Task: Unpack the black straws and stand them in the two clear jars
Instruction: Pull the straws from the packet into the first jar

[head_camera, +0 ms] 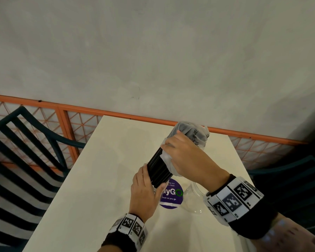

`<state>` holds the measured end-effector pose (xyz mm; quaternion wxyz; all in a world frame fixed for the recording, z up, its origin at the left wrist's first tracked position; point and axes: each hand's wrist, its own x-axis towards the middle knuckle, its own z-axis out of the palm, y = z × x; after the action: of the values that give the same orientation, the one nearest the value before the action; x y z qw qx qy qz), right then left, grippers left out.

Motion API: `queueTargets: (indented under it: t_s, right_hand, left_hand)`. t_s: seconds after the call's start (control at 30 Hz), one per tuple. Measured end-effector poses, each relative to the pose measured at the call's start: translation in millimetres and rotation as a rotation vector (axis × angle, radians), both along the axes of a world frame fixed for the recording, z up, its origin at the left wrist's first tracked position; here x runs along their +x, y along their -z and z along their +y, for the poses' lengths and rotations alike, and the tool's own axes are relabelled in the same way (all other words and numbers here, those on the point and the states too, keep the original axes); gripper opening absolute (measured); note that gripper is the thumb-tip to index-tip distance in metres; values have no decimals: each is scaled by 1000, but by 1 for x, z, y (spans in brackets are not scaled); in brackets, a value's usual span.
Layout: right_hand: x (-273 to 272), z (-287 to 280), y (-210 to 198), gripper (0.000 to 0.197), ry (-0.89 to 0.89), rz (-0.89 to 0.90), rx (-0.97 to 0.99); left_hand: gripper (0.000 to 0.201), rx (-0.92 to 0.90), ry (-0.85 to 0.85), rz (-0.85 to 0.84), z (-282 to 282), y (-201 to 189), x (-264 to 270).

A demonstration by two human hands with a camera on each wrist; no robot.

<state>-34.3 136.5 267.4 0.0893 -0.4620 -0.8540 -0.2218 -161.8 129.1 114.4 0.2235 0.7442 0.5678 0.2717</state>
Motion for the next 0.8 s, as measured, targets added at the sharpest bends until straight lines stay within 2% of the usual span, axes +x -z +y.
queueTargets:
  t_s: [0.17,0.3,0.33,0.43,0.47,0.57,0.6,0.7,0.8]
  right_hand:
    - [-11,0,5,18,-20,-56,1]
    - [-18,0,11,18,-13,-109,40]
    - [-18,1,11,17,-8,-103,48]
    - [-15,7,10,17,8,-60,64]
    - [-14,8,9,17,13,-53,59]
    - [-16,9,8,19,19,-64,21]
    - [-17,8,8,18,25,-67,15]
    - [-20,4,9,17,33,-86,-6]
    - [-25,-5,19,22,22,-192,-82]
  left_hand:
    - [86,-73,18,40,3,1,1]
    - [113,-117,59,29,6,1,-6]
    - [109,-156,86,12,7,-1,-10]
    - [76,-193,135,-22,11,-3,-19]
    - [75,-170,131,2,12,-2,-21]
    - [108,-127,89,20,12,-1,-22]
    - [110,-120,79,-4,11,0,-21]
    - [83,-144,81,-115,8,-1,-17]
    - [92,-186,118,-242,5,-4,-20]
